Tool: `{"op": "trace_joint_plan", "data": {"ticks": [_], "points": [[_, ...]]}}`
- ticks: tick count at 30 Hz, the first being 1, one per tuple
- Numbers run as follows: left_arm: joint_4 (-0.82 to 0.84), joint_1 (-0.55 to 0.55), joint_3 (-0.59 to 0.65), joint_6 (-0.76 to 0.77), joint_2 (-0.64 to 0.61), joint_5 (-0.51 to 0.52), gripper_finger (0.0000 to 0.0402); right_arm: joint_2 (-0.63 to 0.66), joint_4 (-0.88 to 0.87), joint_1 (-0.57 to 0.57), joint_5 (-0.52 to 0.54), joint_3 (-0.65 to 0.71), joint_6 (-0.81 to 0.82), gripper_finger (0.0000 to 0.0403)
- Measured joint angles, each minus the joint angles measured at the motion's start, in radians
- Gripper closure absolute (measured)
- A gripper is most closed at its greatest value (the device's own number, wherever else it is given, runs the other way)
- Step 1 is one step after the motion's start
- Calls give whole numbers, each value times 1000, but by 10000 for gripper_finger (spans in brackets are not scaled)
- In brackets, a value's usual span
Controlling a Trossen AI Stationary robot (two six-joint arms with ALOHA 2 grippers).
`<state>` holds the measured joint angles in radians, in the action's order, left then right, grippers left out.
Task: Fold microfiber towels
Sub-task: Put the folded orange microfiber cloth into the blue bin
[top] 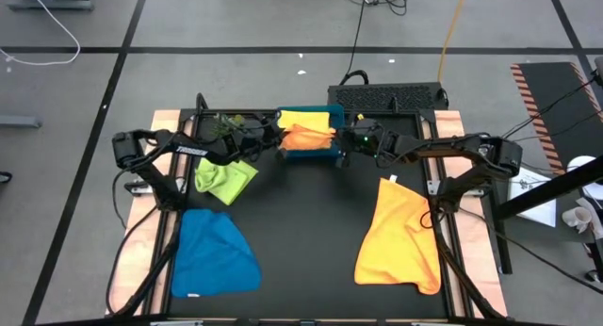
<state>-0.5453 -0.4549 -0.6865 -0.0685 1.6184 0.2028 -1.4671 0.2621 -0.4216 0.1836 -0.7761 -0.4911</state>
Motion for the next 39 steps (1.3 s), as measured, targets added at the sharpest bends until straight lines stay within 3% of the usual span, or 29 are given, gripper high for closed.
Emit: {"op": "trace_joint_plan", "data": {"ticks": [13, 21, 24, 30, 39], "points": [[-161, -60, 0, 30, 141, 30, 392, -148, 184, -112, -38, -1, -35, 403], [-160, -80, 3, 3, 145, 115, 395, -249, 338, -137, -58, -7, -106, 389], [-136, -88, 5, -50, 147, 149, 394, -287, 312, -148, -51, -41, -108, 377], [-132, -104, 6, -59, 146, 154, 328, -313, 279, -154, -47, -79, -65, 346], [-142, -132, 6, -76, 146, 115, 231, -246, 273, -157, 22, -79, -48, 303]]}}
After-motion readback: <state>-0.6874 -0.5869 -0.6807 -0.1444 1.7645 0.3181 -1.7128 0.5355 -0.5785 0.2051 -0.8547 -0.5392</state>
